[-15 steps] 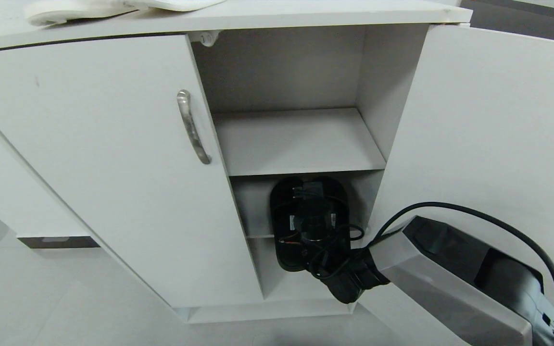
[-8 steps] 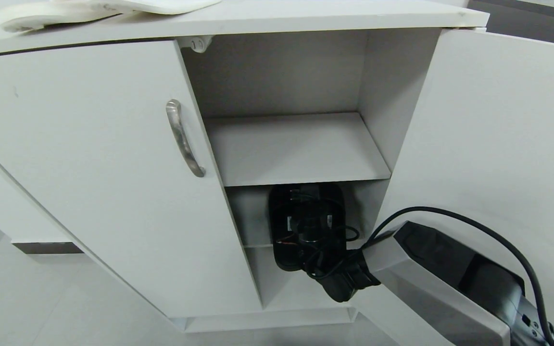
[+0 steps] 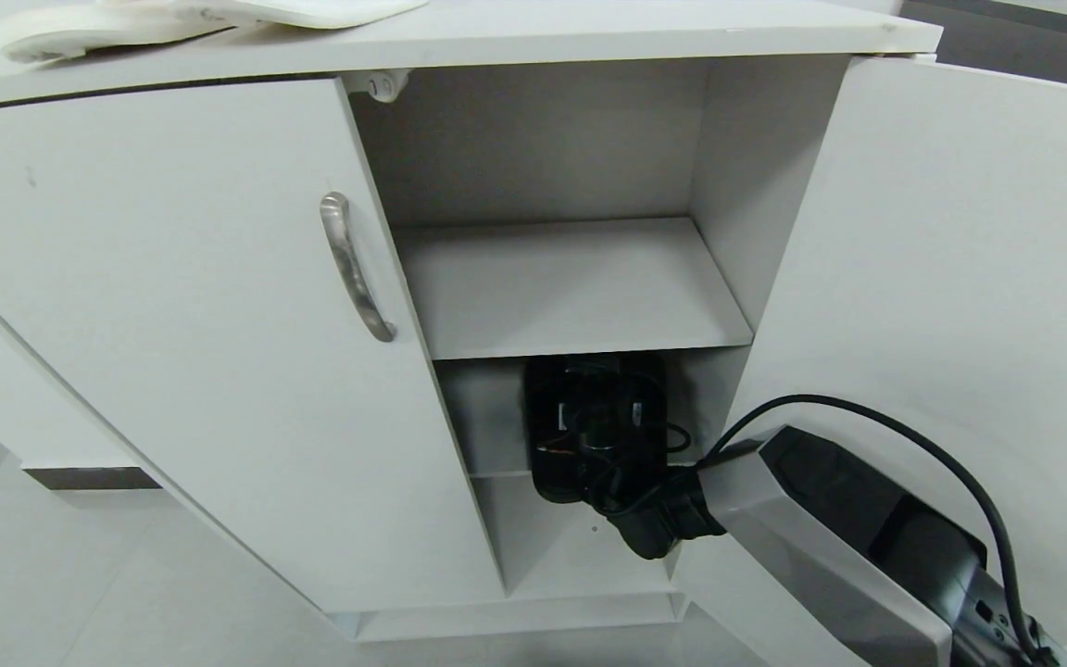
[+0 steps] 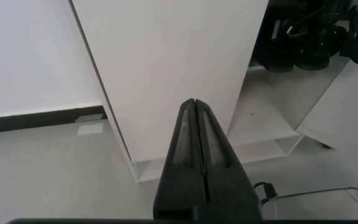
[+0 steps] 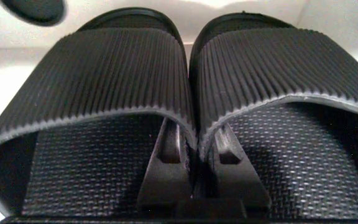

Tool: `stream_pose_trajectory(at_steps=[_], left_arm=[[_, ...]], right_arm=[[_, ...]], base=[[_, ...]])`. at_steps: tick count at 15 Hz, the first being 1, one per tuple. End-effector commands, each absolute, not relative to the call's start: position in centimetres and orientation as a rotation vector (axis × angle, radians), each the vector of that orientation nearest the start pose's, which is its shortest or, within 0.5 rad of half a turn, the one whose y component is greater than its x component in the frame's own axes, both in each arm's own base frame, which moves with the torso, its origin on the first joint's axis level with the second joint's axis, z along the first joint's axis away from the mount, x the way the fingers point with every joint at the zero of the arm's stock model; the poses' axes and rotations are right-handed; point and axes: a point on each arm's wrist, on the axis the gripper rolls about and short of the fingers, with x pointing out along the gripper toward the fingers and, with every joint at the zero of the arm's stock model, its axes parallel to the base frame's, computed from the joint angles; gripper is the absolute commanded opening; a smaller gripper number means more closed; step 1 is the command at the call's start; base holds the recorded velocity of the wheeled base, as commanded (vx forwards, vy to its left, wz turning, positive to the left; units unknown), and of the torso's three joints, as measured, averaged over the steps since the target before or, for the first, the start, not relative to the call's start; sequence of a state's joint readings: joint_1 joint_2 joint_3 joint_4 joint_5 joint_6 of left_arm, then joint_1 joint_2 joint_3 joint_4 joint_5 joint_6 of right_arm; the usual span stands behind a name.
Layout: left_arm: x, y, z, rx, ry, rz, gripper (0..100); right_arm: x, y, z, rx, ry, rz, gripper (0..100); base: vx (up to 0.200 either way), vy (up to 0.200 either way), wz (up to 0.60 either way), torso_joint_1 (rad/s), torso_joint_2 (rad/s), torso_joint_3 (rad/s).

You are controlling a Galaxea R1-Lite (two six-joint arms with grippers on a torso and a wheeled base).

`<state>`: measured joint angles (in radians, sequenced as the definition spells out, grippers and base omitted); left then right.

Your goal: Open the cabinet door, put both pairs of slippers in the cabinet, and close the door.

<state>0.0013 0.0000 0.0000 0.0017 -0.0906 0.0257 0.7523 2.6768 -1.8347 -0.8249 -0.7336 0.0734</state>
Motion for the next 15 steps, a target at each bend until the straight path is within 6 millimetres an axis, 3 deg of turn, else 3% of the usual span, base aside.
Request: stream_pose_trajectory(at_steps=[1, 3, 4, 9, 13, 15], left_arm=[[-2.3, -0.2, 7.5, 0.026, 0.002, -0.089, 0], [-2.3, -0.2, 7.5, 0.026, 0.002, -0.089, 0], [-2.3, -0.2, 7.5, 0.026, 0.002, -0.089, 0], [-2.3, -0.2, 7.5, 0.026, 0.002, -0.089, 0], [-2.3, -0.2, 7.5, 0.026, 0.002, -0.089, 0], [-2.3, -0.2, 7.5, 0.026, 0.002, -0.089, 0]], right_arm=[[40.4, 35.6, 4.4, 0.052, 0.024, 0.016, 0], [40.5, 35.6, 4.3, 0.052, 0.024, 0.016, 0], [40.5, 35.6, 4.2, 0.050, 0.027, 0.016, 100], [39.8, 35.6, 4.3, 0.042, 0.034, 0.017, 100], [36.5, 34.5, 5.8, 0.059, 0.014, 0.053, 100], [33.4, 33.2, 6.4, 0.057, 0.020, 0.113, 100]], base=[[0.000, 0.000, 0.00, 0.000, 0.00, 0.000], [0.000, 0.000, 0.00, 0.000, 0.00, 0.000], [0.000, 0.000, 0.00, 0.000, 0.00, 0.000], [0.000, 0.000, 0.00, 0.000, 0.00, 0.000], [0.000, 0.000, 0.00, 0.000, 0.00, 0.000], [0.000, 0.000, 0.00, 0.000, 0.00, 0.000]])
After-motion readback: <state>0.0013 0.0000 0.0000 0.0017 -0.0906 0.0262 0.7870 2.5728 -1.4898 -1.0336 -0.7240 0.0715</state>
